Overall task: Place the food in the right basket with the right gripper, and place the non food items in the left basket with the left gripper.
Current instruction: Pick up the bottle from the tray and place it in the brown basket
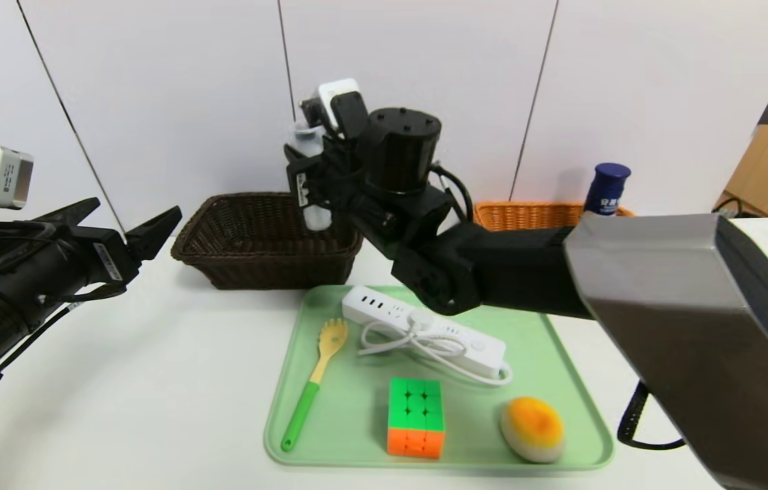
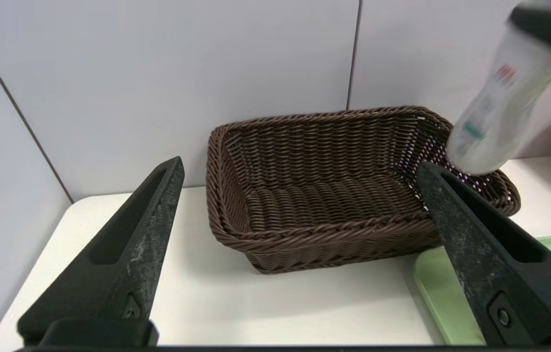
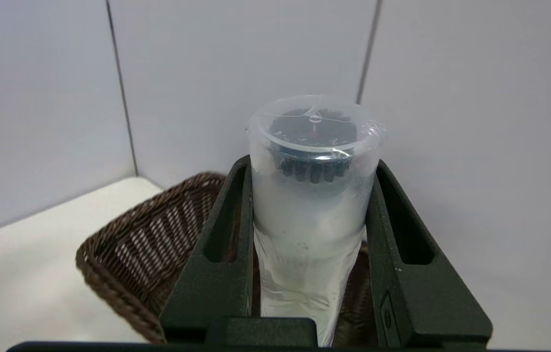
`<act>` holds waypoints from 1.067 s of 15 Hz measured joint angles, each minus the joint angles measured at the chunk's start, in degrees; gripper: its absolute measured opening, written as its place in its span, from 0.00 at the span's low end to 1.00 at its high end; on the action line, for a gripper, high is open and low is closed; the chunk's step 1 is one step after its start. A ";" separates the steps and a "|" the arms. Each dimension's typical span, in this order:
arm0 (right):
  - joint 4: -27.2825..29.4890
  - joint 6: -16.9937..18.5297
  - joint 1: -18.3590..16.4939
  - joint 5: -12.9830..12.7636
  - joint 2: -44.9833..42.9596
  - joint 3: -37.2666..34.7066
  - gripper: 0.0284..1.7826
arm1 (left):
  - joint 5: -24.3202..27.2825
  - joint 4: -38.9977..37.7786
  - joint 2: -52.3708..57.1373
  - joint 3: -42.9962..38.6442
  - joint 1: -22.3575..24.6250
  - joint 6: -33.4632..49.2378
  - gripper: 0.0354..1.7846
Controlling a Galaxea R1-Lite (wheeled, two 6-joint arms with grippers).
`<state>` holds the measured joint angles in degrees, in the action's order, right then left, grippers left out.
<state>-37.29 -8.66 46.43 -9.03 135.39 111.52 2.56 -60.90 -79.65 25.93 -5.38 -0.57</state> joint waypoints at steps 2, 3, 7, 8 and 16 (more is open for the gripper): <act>-0.09 0.01 0.04 0.09 2.35 0.24 0.35 | 0.00 -0.06 -0.13 -0.33 -0.73 0.05 0.94; -0.16 0.04 -0.11 0.17 3.25 0.30 0.35 | 0.00 -0.06 -0.15 -0.50 -0.95 0.05 0.94; -0.13 0.01 -1.21 1.40 5.49 0.35 0.35 | -0.15 -0.15 -0.17 -0.79 -1.45 0.05 0.94; -0.13 -0.02 -1.56 1.44 5.81 0.37 0.35 | -0.17 -0.17 -0.13 -1.02 -1.49 0.06 0.94; -0.13 -1.12 -4.18 1.16 7.75 0.69 0.35 | -0.13 -0.15 -0.11 -1.43 -1.51 0.06 0.94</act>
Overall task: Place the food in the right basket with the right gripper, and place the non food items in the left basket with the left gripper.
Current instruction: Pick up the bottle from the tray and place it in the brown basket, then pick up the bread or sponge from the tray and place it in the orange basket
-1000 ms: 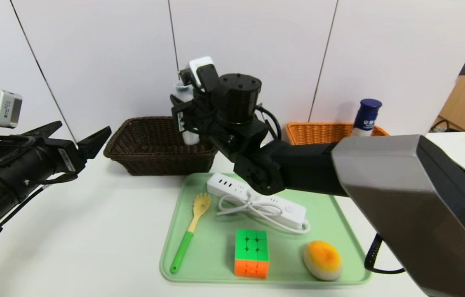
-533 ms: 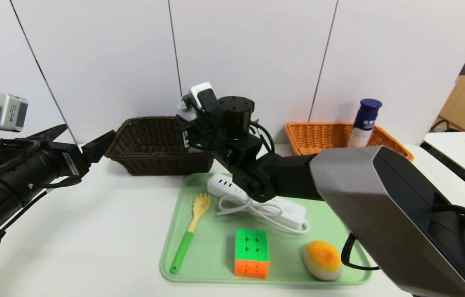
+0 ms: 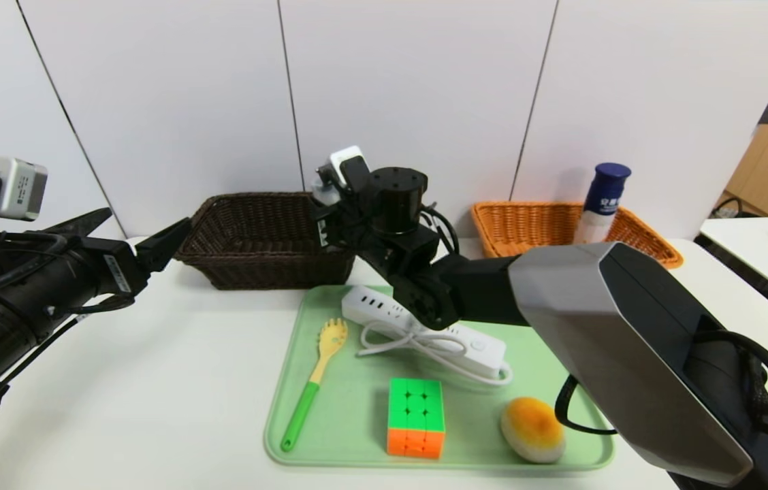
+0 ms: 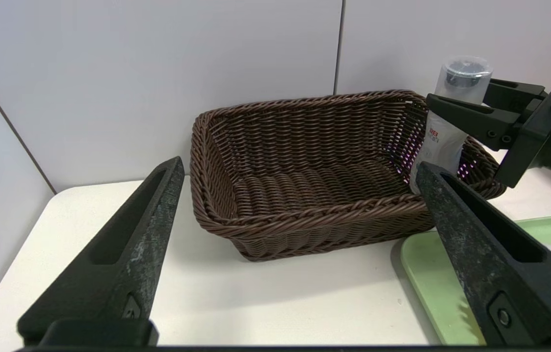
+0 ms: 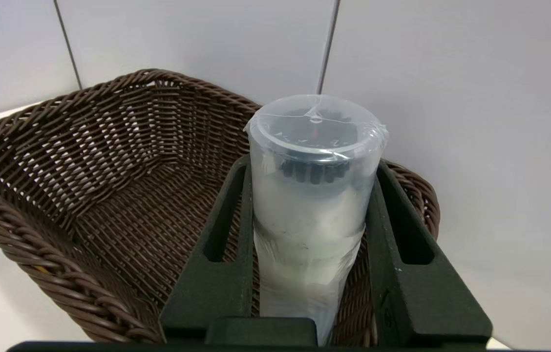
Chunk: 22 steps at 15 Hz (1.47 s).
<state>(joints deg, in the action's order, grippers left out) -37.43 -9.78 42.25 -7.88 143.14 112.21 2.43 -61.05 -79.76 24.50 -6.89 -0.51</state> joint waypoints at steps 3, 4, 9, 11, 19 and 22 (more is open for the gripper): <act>-0.80 -3.06 -0.66 0.28 0.41 0.00 0.35 | 0.00 0.02 -0.11 0.09 0.00 -0.01 0.94; -0.78 -3.45 -0.67 0.30 0.51 0.02 0.35 | 0.00 0.05 -0.13 0.11 -0.02 -0.06 0.94; -4.11 -3.75 -1.27 3.52 1.16 0.05 0.64 | -0.01 0.02 -0.69 0.35 -0.02 -0.34 0.94; -4.39 -3.72 -1.49 4.29 1.34 0.02 0.71 | 0.00 0.00 -0.89 0.44 -0.09 -0.41 0.94; -5.96 -7.34 -5.88 3.25 -5.88 -0.52 0.87 | -0.09 0.00 -1.71 0.61 -1.01 -0.30 0.94; -2.93 -8.39 -8.74 3.56 -11.78 -3.29 0.90 | -0.17 0.00 -1.94 0.44 -1.01 -0.28 0.94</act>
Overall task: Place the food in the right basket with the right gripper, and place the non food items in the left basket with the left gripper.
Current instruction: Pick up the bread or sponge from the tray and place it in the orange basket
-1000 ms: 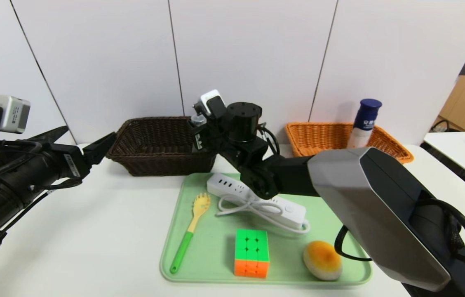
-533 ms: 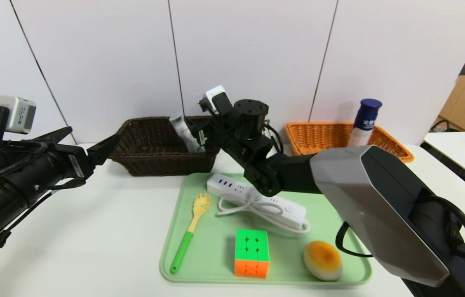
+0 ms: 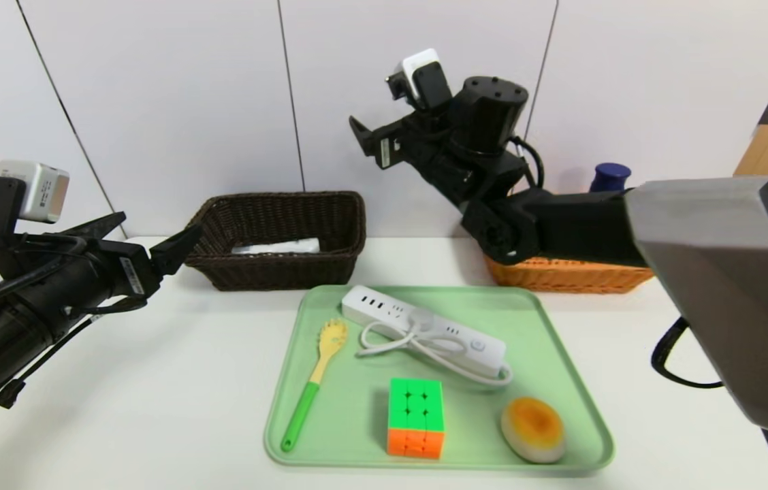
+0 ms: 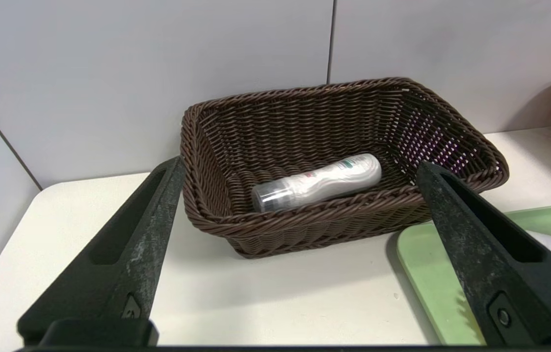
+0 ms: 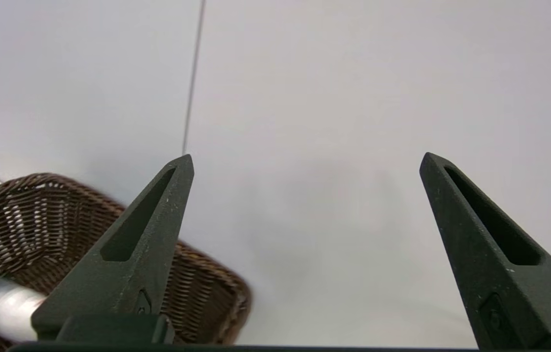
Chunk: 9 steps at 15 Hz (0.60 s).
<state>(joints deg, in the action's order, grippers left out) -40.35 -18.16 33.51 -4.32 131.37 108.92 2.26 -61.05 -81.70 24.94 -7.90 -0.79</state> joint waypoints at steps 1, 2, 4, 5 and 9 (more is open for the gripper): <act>0.22 -1.21 -1.38 -0.06 -1.82 -1.57 0.91 | 0.00 0.00 -0.02 -0.04 0.00 0.02 0.94; 0.22 -2.30 -2.54 -0.20 -3.52 -3.28 0.91 | 0.02 -0.02 -0.11 -0.06 0.00 0.06 0.94; 0.78 -2.23 -3.45 -0.30 -7.61 -7.90 0.92 | 0.02 -0.02 -0.35 -0.26 -0.01 0.09 0.94; 1.38 -1.82 -3.80 -0.30 -9.98 -10.61 0.93 | -0.05 -0.02 -0.44 -0.28 -0.01 0.11 0.94; 8.69 1.74 -5.23 -1.77 -21.50 -22.56 0.94 | -0.06 -0.02 -0.66 -0.24 0.00 0.27 0.94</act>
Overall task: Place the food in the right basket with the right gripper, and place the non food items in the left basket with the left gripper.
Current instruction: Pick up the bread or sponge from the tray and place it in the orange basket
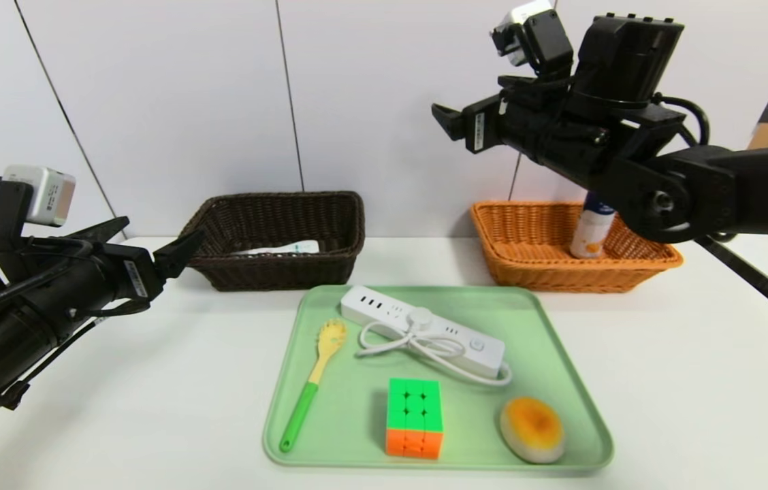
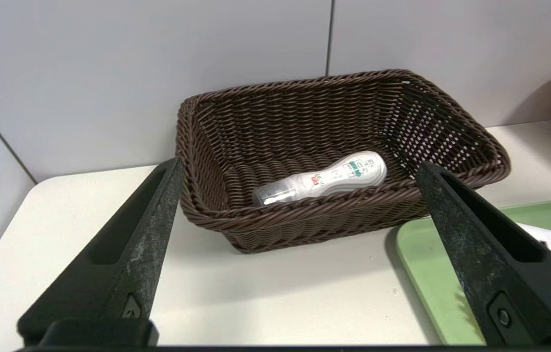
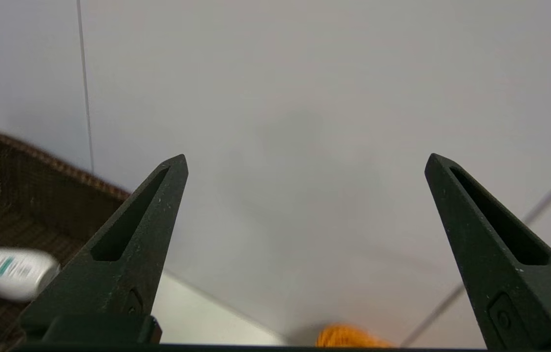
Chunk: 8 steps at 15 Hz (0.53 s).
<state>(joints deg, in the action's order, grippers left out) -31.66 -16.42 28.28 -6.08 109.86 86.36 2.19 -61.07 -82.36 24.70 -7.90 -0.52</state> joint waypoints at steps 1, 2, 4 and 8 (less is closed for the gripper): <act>2.63 1.62 0.02 -1.02 -2.91 -3.17 0.94 | 0.00 0.00 -0.05 0.00 0.00 -0.05 0.94; 5.18 3.52 -0.04 -2.51 -5.84 -6.68 0.94 | -0.02 0.00 -0.05 -0.01 0.02 -0.07 0.94; 7.08 6.39 -0.34 -4.88 -10.64 -13.01 0.95 | 0.00 0.00 -0.07 -0.04 -0.01 -0.21 0.94; 7.66 9.53 0.05 -6.79 -18.47 -25.81 0.95 | 0.00 0.00 -0.05 -0.23 0.00 -0.49 0.94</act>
<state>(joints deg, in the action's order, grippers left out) -24.00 -6.89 28.33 -12.87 91.39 60.55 2.19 -61.07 -82.41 24.47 -7.90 -1.01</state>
